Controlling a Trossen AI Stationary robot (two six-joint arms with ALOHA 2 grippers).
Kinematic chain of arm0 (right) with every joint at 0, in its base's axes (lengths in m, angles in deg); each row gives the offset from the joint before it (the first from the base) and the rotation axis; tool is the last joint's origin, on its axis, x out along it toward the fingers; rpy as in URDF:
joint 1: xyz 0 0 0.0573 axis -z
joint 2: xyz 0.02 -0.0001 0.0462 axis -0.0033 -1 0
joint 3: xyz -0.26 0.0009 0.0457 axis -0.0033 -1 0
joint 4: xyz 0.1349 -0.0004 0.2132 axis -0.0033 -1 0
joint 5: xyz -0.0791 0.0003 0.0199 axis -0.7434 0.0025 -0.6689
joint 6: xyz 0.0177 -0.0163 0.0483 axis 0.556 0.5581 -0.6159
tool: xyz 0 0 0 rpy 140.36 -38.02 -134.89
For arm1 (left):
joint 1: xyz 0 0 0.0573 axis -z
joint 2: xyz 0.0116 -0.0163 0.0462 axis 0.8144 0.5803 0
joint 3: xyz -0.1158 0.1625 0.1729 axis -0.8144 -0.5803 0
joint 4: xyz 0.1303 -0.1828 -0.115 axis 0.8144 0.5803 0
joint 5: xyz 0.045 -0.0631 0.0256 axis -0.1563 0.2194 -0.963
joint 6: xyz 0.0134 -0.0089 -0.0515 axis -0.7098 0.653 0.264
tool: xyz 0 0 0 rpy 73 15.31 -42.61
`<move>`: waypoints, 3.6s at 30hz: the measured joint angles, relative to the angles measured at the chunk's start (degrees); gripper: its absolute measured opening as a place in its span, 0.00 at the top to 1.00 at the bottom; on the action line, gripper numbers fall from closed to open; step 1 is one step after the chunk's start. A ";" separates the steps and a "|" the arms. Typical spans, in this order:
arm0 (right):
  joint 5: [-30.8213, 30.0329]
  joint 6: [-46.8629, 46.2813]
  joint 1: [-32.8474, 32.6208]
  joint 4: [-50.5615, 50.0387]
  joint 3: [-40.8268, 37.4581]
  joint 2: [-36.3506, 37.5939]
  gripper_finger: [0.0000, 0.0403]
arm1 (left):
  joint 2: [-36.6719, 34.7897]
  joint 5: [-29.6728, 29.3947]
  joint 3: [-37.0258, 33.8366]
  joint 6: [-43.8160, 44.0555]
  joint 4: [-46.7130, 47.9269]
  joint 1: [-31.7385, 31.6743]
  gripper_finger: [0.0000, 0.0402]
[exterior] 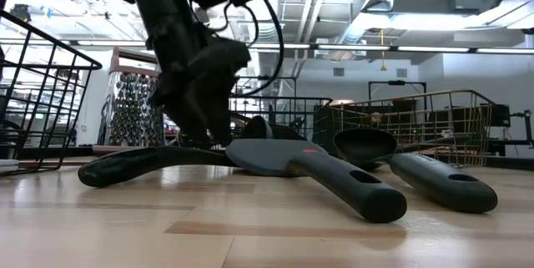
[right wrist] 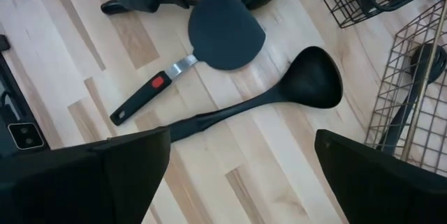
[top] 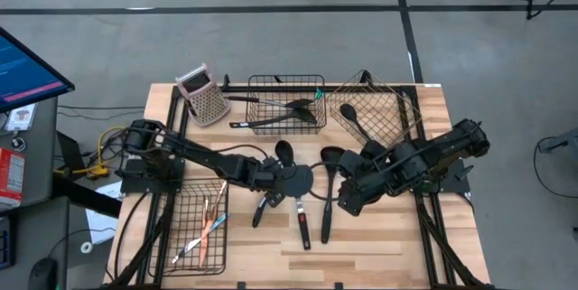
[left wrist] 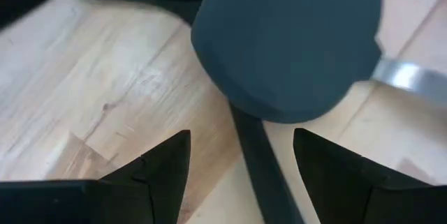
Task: Pick & Place Kitchen Items
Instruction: Put the left black ladle into the top right wire basket
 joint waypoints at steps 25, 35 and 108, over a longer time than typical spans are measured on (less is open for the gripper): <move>-1.32 0.00 -0.67 0.31 -0.02 -0.02 0.23 | 2.53 9.67 0.11 -0.94 -0.14 -1.38 0.96; -2.56 -1.61 -1.93 0.33 -0.04 1.38 0.23 | -5.51 10.61 -0.11 -0.65 0.62 -1.57 0.98; 17.19 29.50 21.61 65.06 0.02 -6.88 0.81 | -39.37 -3.81 -0.02 -33.21 -48.23 -1.89 0.97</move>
